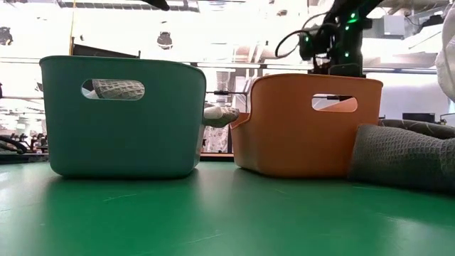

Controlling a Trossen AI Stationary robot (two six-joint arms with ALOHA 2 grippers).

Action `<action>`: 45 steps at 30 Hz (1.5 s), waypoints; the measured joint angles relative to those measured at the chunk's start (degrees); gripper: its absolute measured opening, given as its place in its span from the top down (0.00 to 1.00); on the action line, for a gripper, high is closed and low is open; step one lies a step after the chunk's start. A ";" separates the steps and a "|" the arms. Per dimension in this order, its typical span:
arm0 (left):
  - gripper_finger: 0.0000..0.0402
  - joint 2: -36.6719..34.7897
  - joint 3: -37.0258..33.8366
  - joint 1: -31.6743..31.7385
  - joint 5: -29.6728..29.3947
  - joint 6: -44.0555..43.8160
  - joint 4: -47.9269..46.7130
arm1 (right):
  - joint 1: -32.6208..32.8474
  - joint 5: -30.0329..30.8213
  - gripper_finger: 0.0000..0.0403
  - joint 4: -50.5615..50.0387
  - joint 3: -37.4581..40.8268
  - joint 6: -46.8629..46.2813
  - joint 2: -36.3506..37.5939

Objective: Sort towels by color in basket
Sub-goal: Put the gray patterned towel into the orange bin

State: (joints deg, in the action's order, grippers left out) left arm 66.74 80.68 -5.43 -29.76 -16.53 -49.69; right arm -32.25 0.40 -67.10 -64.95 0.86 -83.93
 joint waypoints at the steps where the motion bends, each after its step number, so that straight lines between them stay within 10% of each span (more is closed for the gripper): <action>1: 0.29 0.00 0.00 0.00 -0.02 -0.04 -0.16 | -0.91 -1.07 0.29 -0.43 0.00 0.60 -0.76; 8: 0.29 0.00 0.00 0.00 0.00 -0.59 -0.96 | -2.55 -2.28 0.45 -4.64 0.00 4.40 -5.18; 16: 0.29 0.00 0.00 0.00 0.00 0.21 -1.03 | -0.63 -5.82 0.95 -8.22 -0.07 5.42 -4.25; 22: 0.29 0.00 0.00 0.02 -0.02 0.64 -1.03 | -0.39 -9.09 0.95 -14.15 -3.63 2.47 3.61; 27: 0.29 0.00 0.00 0.31 0.00 0.00 -1.03 | -0.35 -24.77 0.96 -11.81 -9.08 -1.96 13.20; 34: 0.29 0.00 0.00 2.25 0.00 0.91 -0.98 | 0.97 -42.89 0.96 17.32 -14.51 -12.86 25.75; 45: 0.29 0.00 0.02 3.17 1.49 2.33 -0.59 | 5.85 -40.65 0.96 70.14 -14.93 -23.72 31.83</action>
State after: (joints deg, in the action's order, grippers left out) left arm 66.74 80.71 -2.26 -28.27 -14.21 -50.28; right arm -26.40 -40.25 3.03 -79.88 -22.85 -52.11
